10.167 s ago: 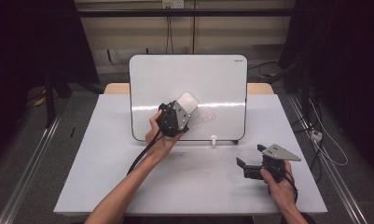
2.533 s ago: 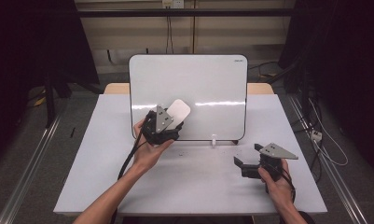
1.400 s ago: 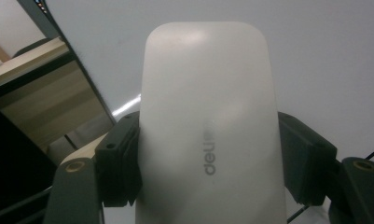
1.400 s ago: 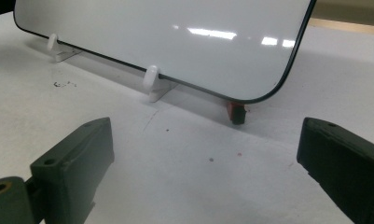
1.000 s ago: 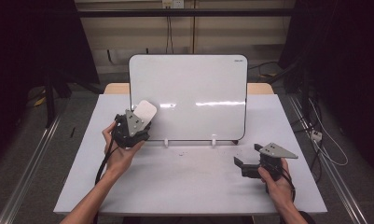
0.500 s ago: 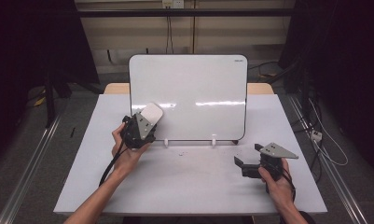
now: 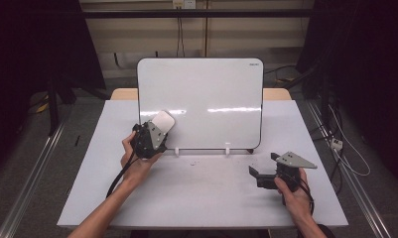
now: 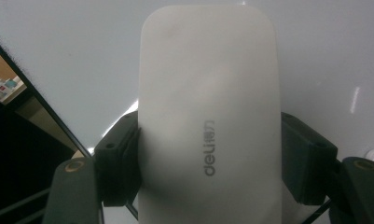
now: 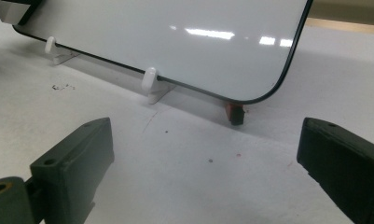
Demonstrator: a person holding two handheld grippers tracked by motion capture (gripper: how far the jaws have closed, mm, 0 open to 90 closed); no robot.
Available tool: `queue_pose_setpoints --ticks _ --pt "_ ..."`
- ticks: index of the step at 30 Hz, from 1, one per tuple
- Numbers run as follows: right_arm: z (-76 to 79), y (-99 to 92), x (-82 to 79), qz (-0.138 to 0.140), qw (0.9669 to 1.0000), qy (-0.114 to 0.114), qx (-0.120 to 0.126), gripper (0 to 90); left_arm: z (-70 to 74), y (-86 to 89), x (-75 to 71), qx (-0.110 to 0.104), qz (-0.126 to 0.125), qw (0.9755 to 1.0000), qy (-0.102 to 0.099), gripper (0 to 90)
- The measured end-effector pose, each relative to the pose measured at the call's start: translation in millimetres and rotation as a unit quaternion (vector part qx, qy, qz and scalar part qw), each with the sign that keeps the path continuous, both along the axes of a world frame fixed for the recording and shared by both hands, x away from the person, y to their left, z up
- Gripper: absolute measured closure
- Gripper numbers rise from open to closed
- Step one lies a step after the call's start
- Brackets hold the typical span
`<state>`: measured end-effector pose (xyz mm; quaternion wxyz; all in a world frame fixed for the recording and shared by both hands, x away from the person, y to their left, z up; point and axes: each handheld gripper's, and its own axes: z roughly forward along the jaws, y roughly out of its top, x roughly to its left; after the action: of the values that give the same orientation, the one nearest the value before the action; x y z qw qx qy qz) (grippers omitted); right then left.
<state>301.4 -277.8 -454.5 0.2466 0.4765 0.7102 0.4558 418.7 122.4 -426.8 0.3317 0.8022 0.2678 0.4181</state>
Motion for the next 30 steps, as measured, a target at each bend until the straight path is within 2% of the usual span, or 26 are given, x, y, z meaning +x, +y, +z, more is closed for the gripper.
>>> queue_pose_setpoints --ticks 3,9,11,14,17,18,23,26,30 --pt "-0.2 0.8 0.3 0.001 1.0 -0.001 -0.001 3.8 0.6 1.4 0.4 -0.011 -0.005 0.9999 0.005 30.4" --pt "-0.3 0.6 -0.3 0.002 1.0 -0.001 -0.003 3.8 2.4 6.6 1.7 -0.036 -0.009 0.9989 0.029 19.8" --pt "0.1 0.9 -1.1 0.002 1.0 -0.001 -0.006 3.8 3.3 8.8 1.8 -0.042 -0.011 0.9984 0.036 19.2" --pt "-0.5 1.1 -2.1 0.005 0.9999 -0.004 -0.012 3.9 5.9 11.5 1.9 -0.061 -0.011 0.9972 0.042 13.6" --pt "0.0 -0.8 -4.6 0.001 0.9999 -0.006 -0.009 3.7 8.5 13.3 1.2 -0.071 -0.013 0.9962 0.05 10.0" --pt "0.3 -1.7 -5.1 -0.001 0.9999 -0.007 -0.008 3.7 8.8 13.1 0.8 -0.081 -0.012 0.9953 0.052 9.1" --pt "0.9 -5.5 -6.1 -0.005 1.0 -0.007 -0.004 3.7 13.6 15.8 -0.1 -0.097 -0.015 0.9932 0.063 9.8" --pt "0.8 -5.4 -5.6 -0.004 0.9999 -0.008 -0.005 3.7 17.2 18.2 0.0 -0.116 -0.015 0.9905 0.073 9.8" --pt "1.2 -4.2 -5.6 -0.005 0.9999 -0.007 -0.008 3.8 22.9 22.7 -0.6 -0.151 -0.017 0.9841 0.093 8.3"
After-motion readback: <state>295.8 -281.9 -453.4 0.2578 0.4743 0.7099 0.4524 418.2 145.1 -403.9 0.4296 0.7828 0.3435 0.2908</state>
